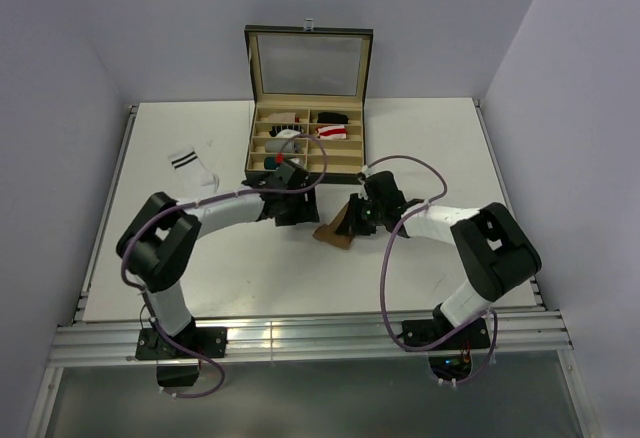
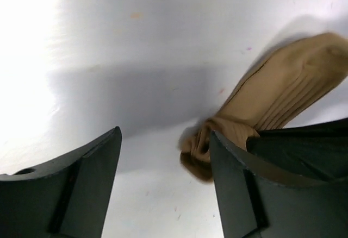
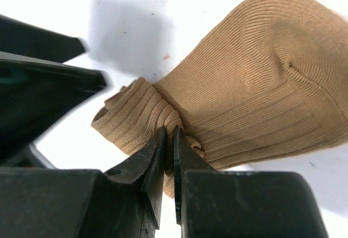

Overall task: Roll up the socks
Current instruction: Roll the sock at the center of the board.

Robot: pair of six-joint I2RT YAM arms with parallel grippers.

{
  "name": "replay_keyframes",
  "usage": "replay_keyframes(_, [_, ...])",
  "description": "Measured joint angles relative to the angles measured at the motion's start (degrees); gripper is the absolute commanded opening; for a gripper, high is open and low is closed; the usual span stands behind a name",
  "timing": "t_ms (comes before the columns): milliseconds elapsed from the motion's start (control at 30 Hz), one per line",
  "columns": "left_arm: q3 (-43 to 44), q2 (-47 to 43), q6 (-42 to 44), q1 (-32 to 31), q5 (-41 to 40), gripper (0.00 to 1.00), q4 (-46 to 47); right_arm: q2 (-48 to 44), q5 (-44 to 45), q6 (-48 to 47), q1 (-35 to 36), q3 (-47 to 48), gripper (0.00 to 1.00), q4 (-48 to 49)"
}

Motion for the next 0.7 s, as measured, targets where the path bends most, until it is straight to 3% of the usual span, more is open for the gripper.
replay_keyframes(267, [-13.6, -13.0, -12.9, 0.7, -0.7, 0.72, 6.7, 2.7, -5.4, 6.0, -0.5, -1.0, 0.02, 4.9])
replay_keyframes(400, [-16.2, -12.8, -16.2, -1.1, 0.1, 0.70, 9.4, 2.9, -6.1, 7.7, -1.0, -1.6, 0.08, 6.0])
replay_keyframes(700, [-13.6, -7.3, -17.1, -3.5, 1.0, 0.57, 11.6, 3.8, -7.4, 9.2, -1.7, -1.9, 0.09, 7.4])
